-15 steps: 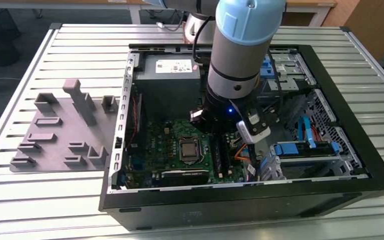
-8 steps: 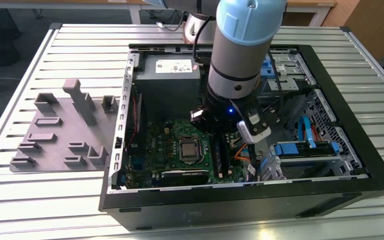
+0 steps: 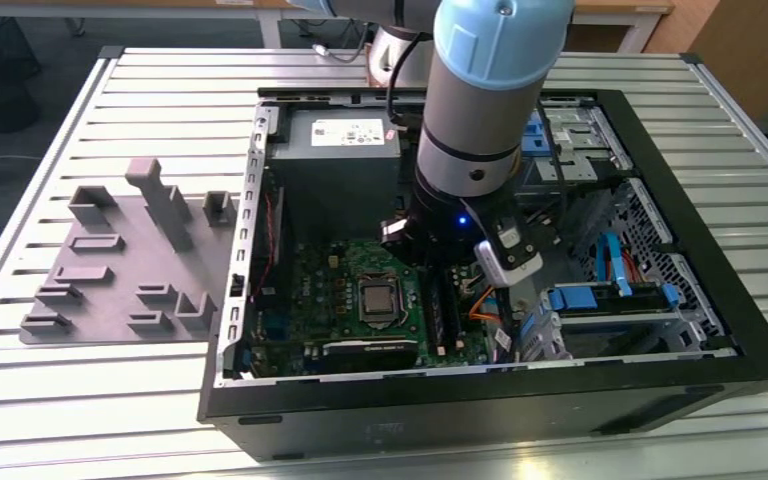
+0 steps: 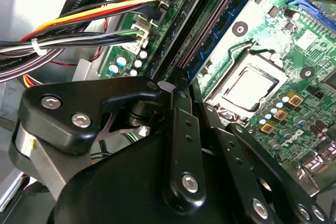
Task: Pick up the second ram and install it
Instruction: 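Press down the second ram until it locks into place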
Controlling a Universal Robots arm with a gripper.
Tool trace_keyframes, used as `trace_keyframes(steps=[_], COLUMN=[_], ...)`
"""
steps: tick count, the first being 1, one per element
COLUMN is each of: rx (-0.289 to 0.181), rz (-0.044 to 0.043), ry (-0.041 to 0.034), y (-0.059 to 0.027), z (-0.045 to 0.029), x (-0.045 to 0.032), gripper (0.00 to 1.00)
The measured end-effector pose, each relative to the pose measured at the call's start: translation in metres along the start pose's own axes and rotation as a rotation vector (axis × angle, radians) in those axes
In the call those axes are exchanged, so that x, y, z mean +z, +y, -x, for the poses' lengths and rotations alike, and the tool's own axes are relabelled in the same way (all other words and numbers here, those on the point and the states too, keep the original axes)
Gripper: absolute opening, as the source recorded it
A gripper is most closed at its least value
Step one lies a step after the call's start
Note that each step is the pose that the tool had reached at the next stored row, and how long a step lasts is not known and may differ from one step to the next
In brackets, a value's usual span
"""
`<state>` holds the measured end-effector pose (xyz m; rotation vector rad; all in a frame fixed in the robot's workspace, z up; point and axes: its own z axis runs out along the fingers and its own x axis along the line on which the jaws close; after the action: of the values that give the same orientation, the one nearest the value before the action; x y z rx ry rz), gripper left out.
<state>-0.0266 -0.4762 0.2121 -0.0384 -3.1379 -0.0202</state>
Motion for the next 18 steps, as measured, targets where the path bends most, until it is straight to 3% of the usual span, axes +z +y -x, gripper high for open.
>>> trace_keyframes(steps=[18], rx=[0.000], rz=[0.0000], ry=[0.0019], y=[-0.0011], z=[0.0010], x=[0.0015], gripper=[0.14])
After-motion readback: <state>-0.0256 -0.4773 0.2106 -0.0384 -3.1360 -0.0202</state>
